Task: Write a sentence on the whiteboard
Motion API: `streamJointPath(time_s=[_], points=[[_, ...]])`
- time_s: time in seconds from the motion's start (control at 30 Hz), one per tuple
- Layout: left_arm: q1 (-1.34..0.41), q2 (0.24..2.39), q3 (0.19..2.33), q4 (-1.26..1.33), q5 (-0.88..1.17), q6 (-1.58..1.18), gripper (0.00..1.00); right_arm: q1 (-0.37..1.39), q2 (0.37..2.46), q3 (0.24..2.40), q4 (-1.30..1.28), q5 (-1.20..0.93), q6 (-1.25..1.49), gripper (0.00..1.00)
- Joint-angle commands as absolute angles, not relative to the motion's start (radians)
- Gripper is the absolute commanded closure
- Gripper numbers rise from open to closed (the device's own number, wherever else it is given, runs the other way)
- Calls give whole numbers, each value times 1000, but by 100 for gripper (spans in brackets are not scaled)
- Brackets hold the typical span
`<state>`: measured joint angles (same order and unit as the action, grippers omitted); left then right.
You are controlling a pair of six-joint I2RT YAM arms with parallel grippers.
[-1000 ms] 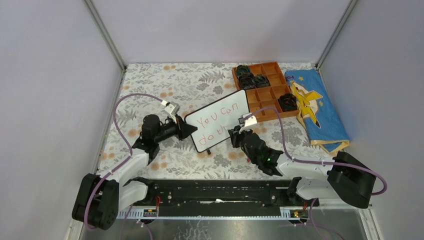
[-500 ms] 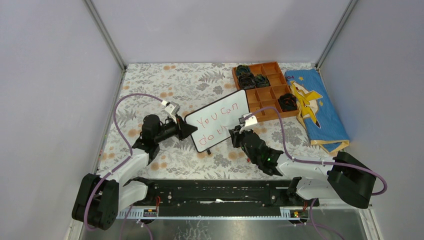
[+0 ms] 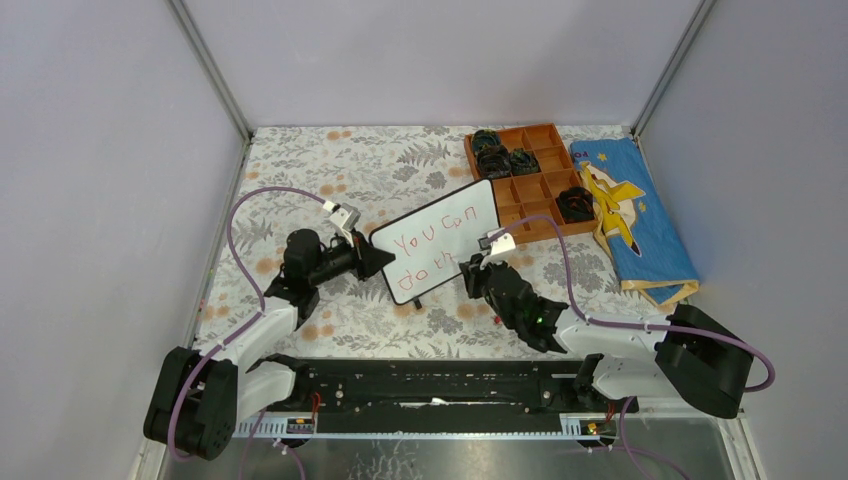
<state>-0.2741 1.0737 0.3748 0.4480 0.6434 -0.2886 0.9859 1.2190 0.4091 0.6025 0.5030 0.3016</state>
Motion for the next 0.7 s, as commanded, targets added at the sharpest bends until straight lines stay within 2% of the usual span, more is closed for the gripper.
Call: streamJointPath(time_s=[0.0, 0.37, 0.67], points=[[-274, 1083, 366, 354, 551, -184, 87, 977, 1192, 399, 600, 492, 317, 100], [-276, 1083, 366, 354, 550, -184, 87, 976, 1178, 387, 584, 529, 335, 100], [-276, 1089, 368, 353, 552, -184, 87, 976, 1011, 347, 622, 489, 315, 100]])
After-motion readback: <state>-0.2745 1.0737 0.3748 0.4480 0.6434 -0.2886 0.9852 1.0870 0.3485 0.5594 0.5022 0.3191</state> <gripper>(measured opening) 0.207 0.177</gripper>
